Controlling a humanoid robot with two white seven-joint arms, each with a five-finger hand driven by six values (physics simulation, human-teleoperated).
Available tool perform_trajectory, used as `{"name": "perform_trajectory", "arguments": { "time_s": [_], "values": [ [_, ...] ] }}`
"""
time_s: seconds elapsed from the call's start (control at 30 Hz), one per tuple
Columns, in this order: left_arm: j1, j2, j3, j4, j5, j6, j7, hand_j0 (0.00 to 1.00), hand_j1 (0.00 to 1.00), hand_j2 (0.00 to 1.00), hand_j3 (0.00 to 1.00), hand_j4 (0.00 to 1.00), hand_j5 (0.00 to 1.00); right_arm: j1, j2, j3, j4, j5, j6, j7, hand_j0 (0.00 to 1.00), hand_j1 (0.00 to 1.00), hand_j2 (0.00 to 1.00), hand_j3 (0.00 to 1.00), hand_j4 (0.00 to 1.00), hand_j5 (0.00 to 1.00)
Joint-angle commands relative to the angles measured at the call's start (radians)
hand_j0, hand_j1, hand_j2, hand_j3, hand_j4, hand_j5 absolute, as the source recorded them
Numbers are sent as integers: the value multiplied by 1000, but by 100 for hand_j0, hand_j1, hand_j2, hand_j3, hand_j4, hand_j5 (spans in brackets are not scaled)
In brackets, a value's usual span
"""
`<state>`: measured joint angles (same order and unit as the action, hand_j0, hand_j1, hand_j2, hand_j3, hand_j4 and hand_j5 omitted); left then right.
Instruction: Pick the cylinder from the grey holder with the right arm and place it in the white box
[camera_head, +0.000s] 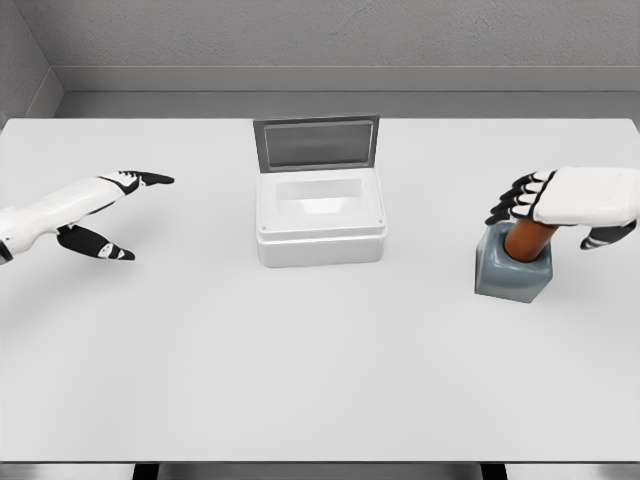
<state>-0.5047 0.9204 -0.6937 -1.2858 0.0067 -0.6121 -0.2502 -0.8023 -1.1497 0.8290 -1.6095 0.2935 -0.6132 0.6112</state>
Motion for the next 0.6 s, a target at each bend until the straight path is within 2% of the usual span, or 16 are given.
{"name": "perform_trajectory", "arguments": {
  "time_s": [0.0, 0.43, 0.47, 0.57],
  "values": [
    [0, 1, -1, 0, 7, 1, 0, 100, 100, 100, 100, 100, 100, 0, 1, 2, 2, -4, 2, 0, 100, 100, 100, 100, 100, 100],
    [-2, 0, -1, 0, 7, 1, 0, 100, 100, 100, 100, 100, 100, -9, 24, 15, 20, 22, 2, 0, 100, 100, 100, 100, 100, 100],
    [-2, 0, -1, 0, 7, 1, 0, 100, 100, 100, 100, 100, 100, -9, 24, 15, 20, 26, 2, 0, 97, 97, 97, 97, 97, 97],
    [-2, 0, -1, 0, 7, 1, 0, 100, 100, 100, 100, 100, 100, -9, 22, 16, 20, 26, 2, 0, 81, 81, 81, 81, 81, 81]
  ]
}}
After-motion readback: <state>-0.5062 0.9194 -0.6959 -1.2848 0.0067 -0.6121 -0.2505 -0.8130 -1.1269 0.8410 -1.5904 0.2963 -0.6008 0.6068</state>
